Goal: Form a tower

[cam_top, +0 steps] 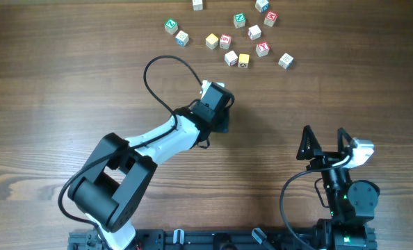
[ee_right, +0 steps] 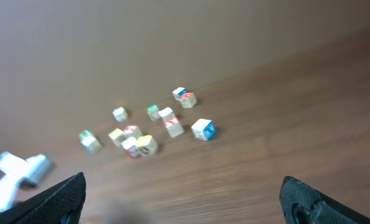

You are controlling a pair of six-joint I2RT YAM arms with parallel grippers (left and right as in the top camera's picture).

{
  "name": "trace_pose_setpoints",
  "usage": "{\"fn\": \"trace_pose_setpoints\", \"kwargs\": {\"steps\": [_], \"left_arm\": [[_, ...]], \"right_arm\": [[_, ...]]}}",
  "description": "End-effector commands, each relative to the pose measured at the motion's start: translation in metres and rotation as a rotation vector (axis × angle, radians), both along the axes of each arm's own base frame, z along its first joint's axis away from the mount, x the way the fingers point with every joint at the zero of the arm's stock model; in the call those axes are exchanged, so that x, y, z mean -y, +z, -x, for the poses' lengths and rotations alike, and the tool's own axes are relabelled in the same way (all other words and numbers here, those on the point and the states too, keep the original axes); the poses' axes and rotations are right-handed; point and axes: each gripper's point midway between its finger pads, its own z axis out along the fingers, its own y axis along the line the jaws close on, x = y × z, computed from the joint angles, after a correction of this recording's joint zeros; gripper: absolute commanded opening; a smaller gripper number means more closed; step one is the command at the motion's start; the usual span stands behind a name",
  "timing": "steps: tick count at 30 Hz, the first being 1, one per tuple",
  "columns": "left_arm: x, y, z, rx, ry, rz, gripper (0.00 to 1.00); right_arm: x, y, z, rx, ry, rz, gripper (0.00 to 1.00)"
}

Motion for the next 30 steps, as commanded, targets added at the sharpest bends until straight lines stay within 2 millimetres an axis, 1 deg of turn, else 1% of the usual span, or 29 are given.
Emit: {"fn": "trace_pose_setpoints", "kwargs": {"steps": [1, 3, 4, 6, 8, 10, 11, 14, 15, 16, 17, 19, 20, 21, 23, 24, 25, 26, 27, 29, 30], "left_arm": [[-0.004, -0.02, -0.009, 0.019, -0.017, -0.042, 0.22], [-0.002, -0.039, -0.012, 0.011, -0.017, -0.049, 0.23], [-0.001, -0.043, -0.013, 0.012, -0.018, -0.049, 0.22], [-0.002, -0.042, -0.017, 0.022, -0.01, -0.042, 0.22], [-0.006, -0.04, -0.023, 0.034, 0.004, -0.033, 0.22], [-0.011, -0.039, -0.027, 0.032, 0.028, -0.027, 0.22], [-0.012, -0.039, -0.027, 0.026, 0.042, -0.022, 0.23], [-0.011, -0.03, -0.027, 0.035, 0.044, -0.01, 0.39], [-0.008, -0.022, -0.027, 0.047, 0.04, -0.002, 0.47], [-0.007, -0.013, -0.027, 0.059, 0.036, 0.007, 0.54], [-0.005, -0.001, -0.026, 0.073, 0.031, 0.017, 0.56], [-0.004, 0.014, -0.025, 0.09, 0.028, 0.03, 0.58], [-0.004, 0.025, -0.024, 0.101, 0.028, 0.038, 0.59], [-0.005, 0.04, -0.024, 0.117, 0.03, 0.05, 0.6], [-0.006, 0.078, -0.026, 0.166, 0.035, 0.085, 0.59], [-0.006, 0.105, -0.028, 0.209, 0.04, 0.115, 0.59], [-0.009, 0.14, -0.031, 0.272, 0.05, 0.16, 0.6], [-0.014, 0.167, -0.034, 0.327, 0.064, 0.196, 0.61], [-0.025, 0.191, -0.037, 0.377, 0.088, 0.226, 0.65], [-0.051, 0.22, -0.04, 0.432, 0.139, 0.25, 0.68], [-0.064, 0.228, -0.04, 0.447, 0.165, 0.252, 0.68]], "right_arm": [[0.004, 0.001, 0.0, -0.015, -0.039, -0.293, 1.0], [0.004, 0.001, 0.0, -0.019, -0.042, -0.344, 1.0], [0.004, 0.001, 0.0, -0.019, -0.042, -0.338, 1.0], [0.001, -0.001, 0.0, -0.03, -0.025, -0.337, 1.0], [-0.009, -0.007, -0.001, -0.064, 0.025, -0.343, 1.0], [-0.017, -0.017, -0.001, -0.119, 0.064, -0.351, 1.0], [-0.02, -0.026, -0.002, -0.161, 0.076, -0.358, 1.0], [-0.027, -0.052, -0.001, -0.282, 0.097, -0.381, 0.99], [-0.029, -0.063, 0.0, -0.329, 0.099, -0.389, 1.0], [-0.03, -0.075, 0.001, -0.384, 0.098, -0.398, 1.0], [-0.032, -0.084, 0.003, -0.427, 0.099, -0.406, 1.0], [-0.036, -0.098, 0.006, -0.493, 0.111, -0.421, 1.0], [-0.038, -0.099, 0.005, -0.499, 0.126, -0.419, 1.0], [-0.04, -0.095, 0.003, -0.486, 0.147, -0.401, 1.0], [-0.044, -0.077, -0.003, -0.439, 0.207, -0.317, 1.0], [-0.045, -0.066, -0.007, -0.424, 0.223, -0.276, 1.0], [-0.044, -0.054, -0.011, -0.426, 0.231, -0.24, 1.0], [-0.044, -0.046, -0.013, -0.442, 0.237, -0.211, 1.0], [-0.041, -0.035, -0.015, -0.486, 0.225, -0.181, 1.0], [-0.03, -0.014, -0.022, -0.546, 0.183, -0.116, 1.0], [-0.024, 0.003, -0.028, -0.576, 0.166, -0.057, 1.0]]}}
